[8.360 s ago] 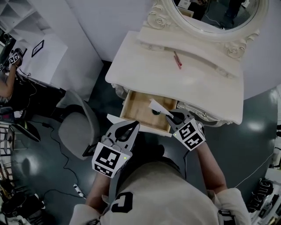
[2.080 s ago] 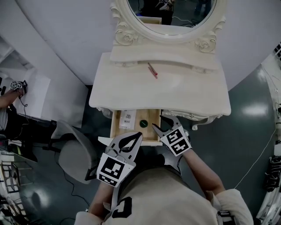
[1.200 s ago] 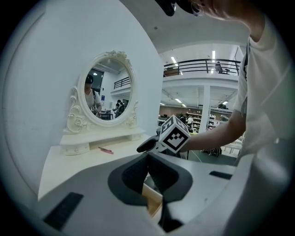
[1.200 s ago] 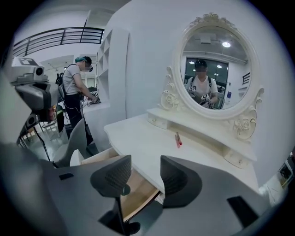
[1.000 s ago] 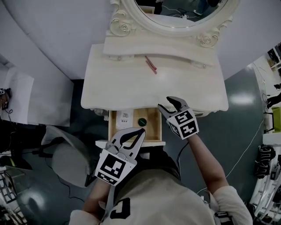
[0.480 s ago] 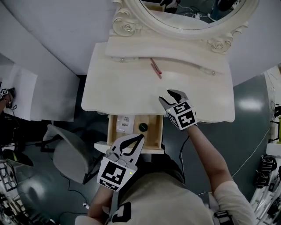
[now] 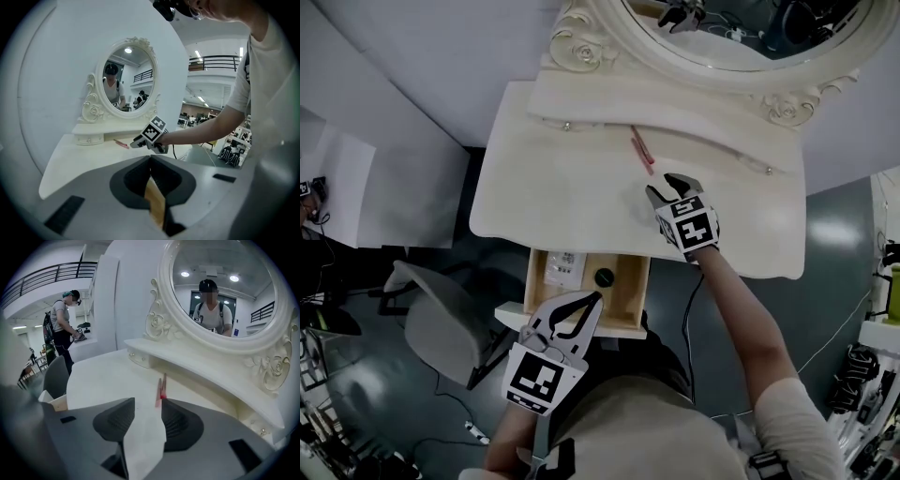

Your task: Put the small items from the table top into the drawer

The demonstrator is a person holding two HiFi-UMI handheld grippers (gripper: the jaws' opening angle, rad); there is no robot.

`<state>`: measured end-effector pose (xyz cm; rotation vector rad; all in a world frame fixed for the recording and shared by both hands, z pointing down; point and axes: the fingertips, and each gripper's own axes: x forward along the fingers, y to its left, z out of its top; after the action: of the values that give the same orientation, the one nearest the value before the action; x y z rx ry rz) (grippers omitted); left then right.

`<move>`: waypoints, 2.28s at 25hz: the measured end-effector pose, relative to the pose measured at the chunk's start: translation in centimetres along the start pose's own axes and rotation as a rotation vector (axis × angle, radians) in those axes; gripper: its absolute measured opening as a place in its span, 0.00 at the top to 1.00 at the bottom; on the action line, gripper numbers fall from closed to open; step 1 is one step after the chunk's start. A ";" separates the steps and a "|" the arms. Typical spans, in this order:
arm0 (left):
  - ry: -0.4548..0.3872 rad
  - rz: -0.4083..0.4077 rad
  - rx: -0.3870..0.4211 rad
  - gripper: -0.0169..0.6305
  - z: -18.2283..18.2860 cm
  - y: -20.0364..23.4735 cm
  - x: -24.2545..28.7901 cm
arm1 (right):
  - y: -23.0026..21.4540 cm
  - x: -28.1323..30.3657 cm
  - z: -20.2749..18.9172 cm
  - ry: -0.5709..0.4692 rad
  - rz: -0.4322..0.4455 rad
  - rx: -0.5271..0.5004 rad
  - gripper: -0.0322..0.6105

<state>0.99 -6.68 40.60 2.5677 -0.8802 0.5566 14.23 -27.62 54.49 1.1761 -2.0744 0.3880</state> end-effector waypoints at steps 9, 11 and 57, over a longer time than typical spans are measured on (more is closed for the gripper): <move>0.009 0.000 0.009 0.88 0.0 1.1 0.5 | -1.4 4.0 -0.4 0.071 -0.011 -0.006 0.72; 0.008 0.002 0.001 0.88 0.1 1.4 0.7 | -1.7 4.5 -0.5 0.083 -0.020 -0.007 0.74; 0.014 0.051 -0.069 0.88 -0.8 3.0 -0.7 | -1.3 7.4 -1.6 0.103 0.007 0.111 0.87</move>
<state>-1.66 -8.21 41.65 2.4828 -0.9463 0.5481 13.51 -32.02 60.73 1.1881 -1.9902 0.5617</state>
